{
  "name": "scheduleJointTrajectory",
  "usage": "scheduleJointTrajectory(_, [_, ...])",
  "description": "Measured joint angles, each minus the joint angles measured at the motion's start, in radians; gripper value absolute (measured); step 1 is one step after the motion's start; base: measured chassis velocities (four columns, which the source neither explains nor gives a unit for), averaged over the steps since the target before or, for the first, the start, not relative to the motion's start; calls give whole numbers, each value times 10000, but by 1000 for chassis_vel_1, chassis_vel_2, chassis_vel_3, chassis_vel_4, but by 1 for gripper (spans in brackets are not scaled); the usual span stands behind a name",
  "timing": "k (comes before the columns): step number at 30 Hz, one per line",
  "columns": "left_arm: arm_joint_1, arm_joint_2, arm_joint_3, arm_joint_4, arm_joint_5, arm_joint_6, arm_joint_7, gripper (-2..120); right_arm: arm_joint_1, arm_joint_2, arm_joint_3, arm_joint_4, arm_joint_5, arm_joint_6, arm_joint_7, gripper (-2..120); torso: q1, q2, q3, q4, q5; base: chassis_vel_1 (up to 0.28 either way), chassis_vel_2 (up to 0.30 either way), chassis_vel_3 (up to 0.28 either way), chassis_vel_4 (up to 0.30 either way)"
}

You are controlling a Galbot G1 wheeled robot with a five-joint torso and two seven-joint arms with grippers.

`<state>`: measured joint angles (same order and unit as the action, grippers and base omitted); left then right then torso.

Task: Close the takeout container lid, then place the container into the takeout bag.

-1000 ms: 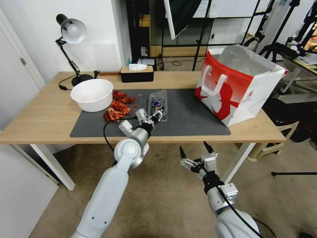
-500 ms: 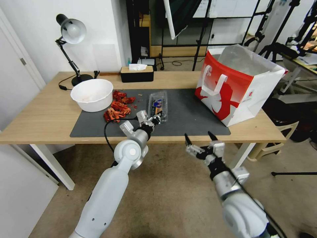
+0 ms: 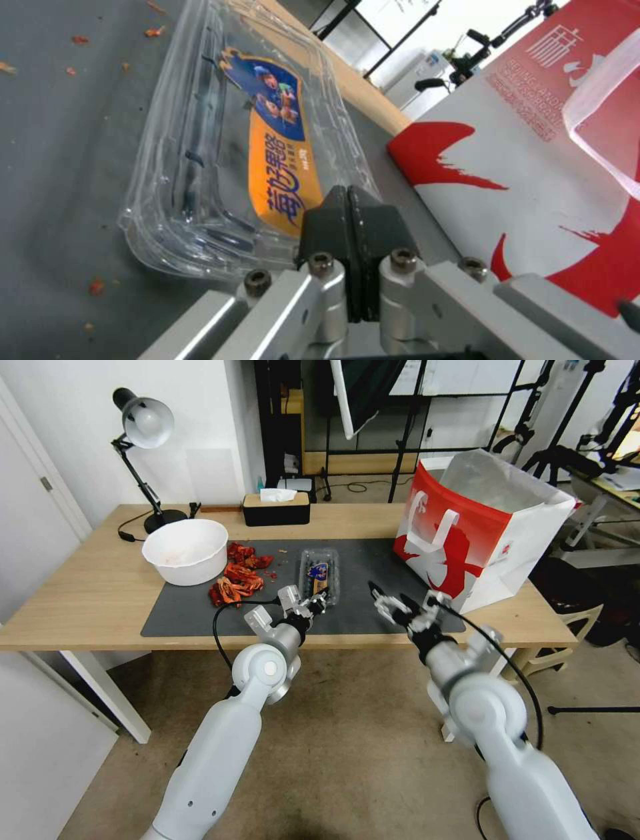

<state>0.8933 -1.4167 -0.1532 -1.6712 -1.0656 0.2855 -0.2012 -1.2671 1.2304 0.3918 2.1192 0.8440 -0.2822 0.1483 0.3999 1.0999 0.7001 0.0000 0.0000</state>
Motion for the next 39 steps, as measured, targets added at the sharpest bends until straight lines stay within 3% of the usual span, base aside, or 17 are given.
scheduleJointTrajectory(1, [0, 0, 0, 0, 0, 0, 0, 0, 0, 0, 0, 0, 0, 0, 0, 100, 0, 0, 0, 0, 0, 0, 0, 0, 0])
scheduleJointTrajectory(3, [9, 1, 9, 26, 0, -1, -17, 0, 1331, 70, -243, -739, 1600, -682, 381, 100, 1, 0, 0, 1, 0, 0, 0, 0, 0])
scheduleJointTrajectory(8, [17, 23, -32, 26, -14, -16, -25, 0, 2937, 316, -697, -1928, 3103, -1588, 976, 100, 1, -1, 0, 1, -1, 0, 0, 0, 0])
scheduleJointTrajectory(19, [-10, 12, -42, 129, -98, -72, -29, 0, 5559, 963, -1379, -4307, 3606, -3114, 1966, 100, 1, 2, 0, 0, -1, 0, 0, 0, 0])
scheduleJointTrajectory(27, [-30, 25, -68, 133, -157, -87, -57, 0, 6518, 1341, -1731, -5301, 3940, -4046, 2752, 100, 2, 1, 0, 0, 0, 0, 0, 0, 0])
scheduleJointTrajectory(39, [18, 26, -126, 134, -277, -124, -62, 0, 7403, 1781, -2038, -6622, 4686, -4540, 3502, 100, 1, 1, -1, 0, -1, 0, 0, 0, 0])
